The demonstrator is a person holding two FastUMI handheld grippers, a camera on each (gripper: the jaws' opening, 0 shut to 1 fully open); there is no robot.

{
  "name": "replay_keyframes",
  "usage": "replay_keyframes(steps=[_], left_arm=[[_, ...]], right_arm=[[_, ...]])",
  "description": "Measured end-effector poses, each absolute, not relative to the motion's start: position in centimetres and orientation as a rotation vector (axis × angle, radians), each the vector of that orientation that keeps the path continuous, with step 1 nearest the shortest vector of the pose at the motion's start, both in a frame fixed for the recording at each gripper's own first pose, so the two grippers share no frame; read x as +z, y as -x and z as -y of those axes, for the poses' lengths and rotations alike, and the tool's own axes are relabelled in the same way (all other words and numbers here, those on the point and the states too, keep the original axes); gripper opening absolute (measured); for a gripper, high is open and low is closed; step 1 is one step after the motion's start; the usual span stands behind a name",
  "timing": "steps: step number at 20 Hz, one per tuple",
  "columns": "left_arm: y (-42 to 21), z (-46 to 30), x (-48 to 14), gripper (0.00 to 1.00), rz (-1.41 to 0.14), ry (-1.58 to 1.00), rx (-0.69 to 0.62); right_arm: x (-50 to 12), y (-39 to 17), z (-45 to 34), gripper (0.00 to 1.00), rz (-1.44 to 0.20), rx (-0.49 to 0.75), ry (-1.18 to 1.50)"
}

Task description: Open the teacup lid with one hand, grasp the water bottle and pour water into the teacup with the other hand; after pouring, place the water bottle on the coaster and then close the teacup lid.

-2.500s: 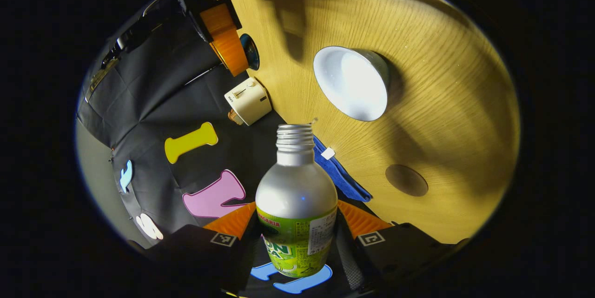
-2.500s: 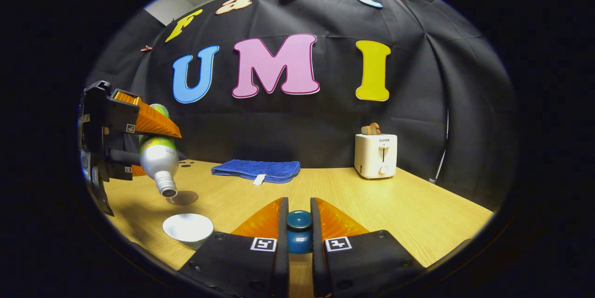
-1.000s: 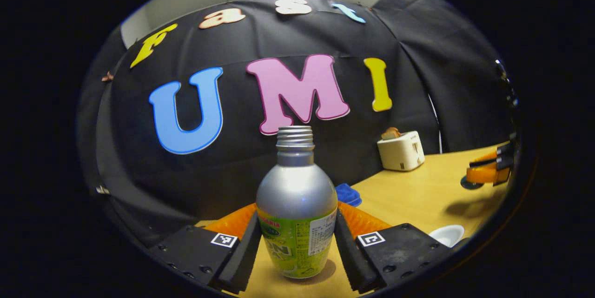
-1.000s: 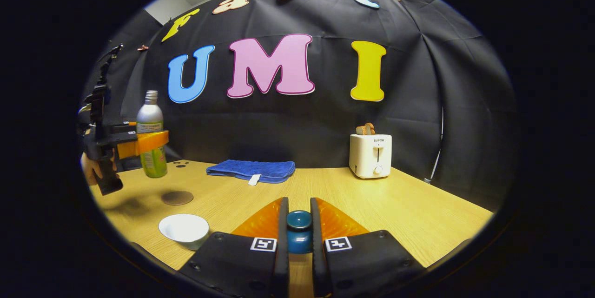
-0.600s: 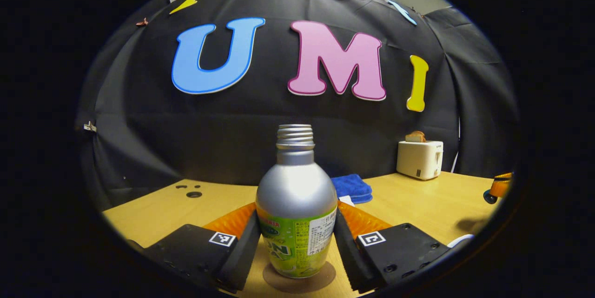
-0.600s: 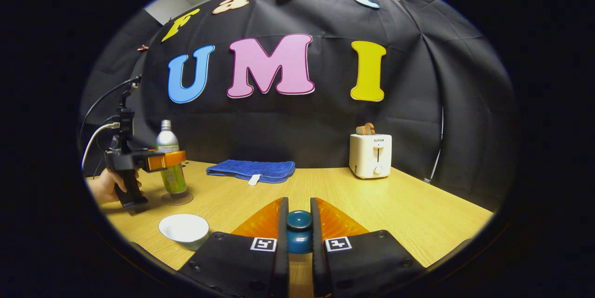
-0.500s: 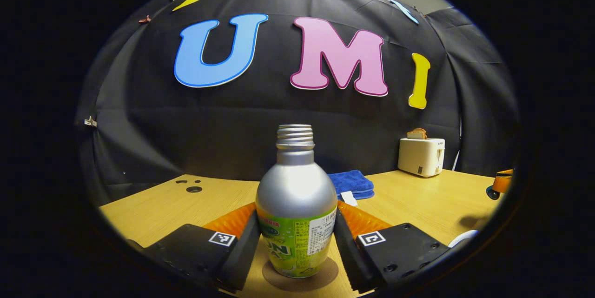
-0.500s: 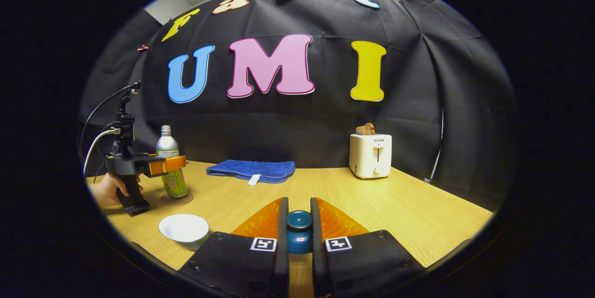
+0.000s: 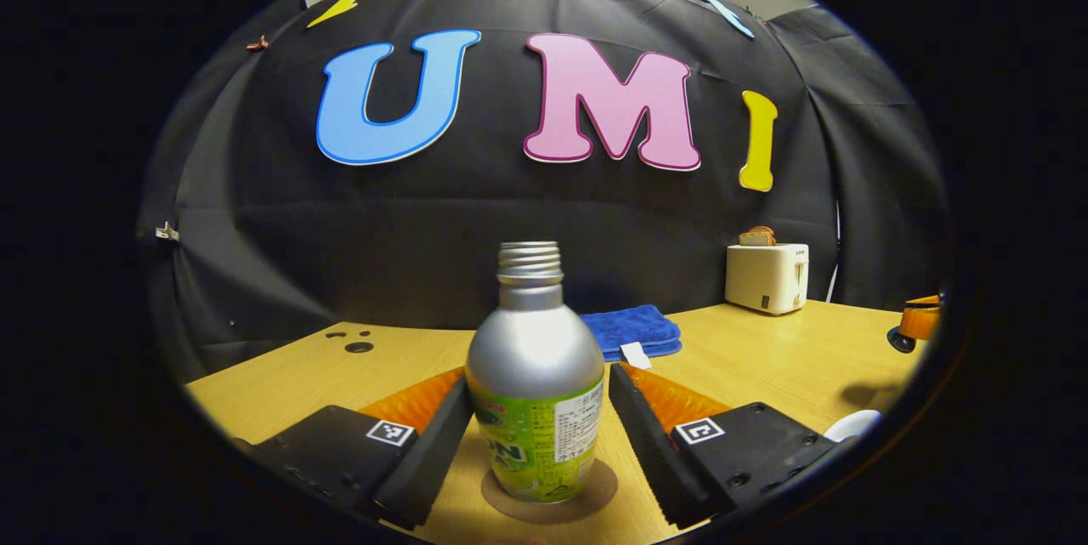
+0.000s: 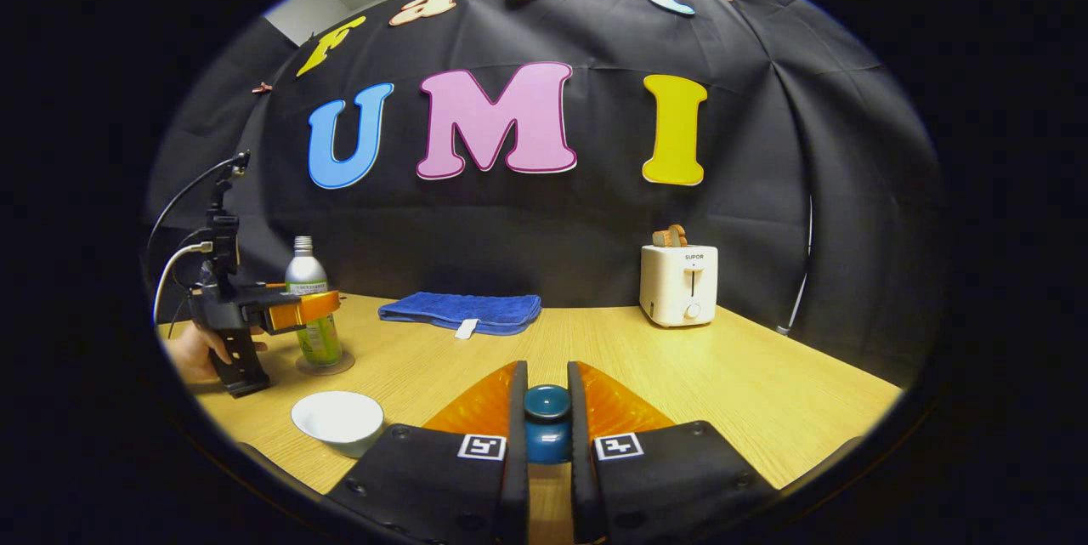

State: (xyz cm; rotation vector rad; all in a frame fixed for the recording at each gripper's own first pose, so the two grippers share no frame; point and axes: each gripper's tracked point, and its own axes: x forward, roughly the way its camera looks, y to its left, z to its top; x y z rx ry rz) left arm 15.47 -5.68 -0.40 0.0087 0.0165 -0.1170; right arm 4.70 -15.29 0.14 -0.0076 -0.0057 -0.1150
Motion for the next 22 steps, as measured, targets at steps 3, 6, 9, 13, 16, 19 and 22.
replay_keyframes(steps=[3,6,9,13,16,19,22], left_arm=[[-12.1,5.1,-0.3,0.96,-0.013,-0.014,-0.099],[-8.3,4.7,-0.5,0.96,0.004,-0.035,-0.086],[-6.0,3.8,-0.8,0.96,0.011,-0.058,-0.07],[-4.0,2.8,-1.1,0.95,0.006,-0.035,-0.056],[-3.8,1.4,-1.1,0.97,-0.001,0.0,-0.045],[-3.9,1.9,-1.0,0.97,0.002,-0.003,-0.065],[-3.8,1.8,-1.0,0.97,-0.001,-0.002,-0.066]], right_arm=[[0.1,-4.7,15.3,0.23,0.005,-0.115,0.007],[0.1,-4.7,15.3,0.23,0.005,-0.115,0.008],[0.1,-4.7,15.3,0.23,0.003,-0.112,0.008],[0.2,-3.5,14.6,0.23,0.004,-0.106,0.007],[0.2,-2.3,12.5,0.23,0.003,-0.067,0.007],[0.1,-2.0,10.1,0.24,0.004,-0.033,0.006],[-0.4,-2.6,6.6,0.24,-0.01,0.037,0.007]])
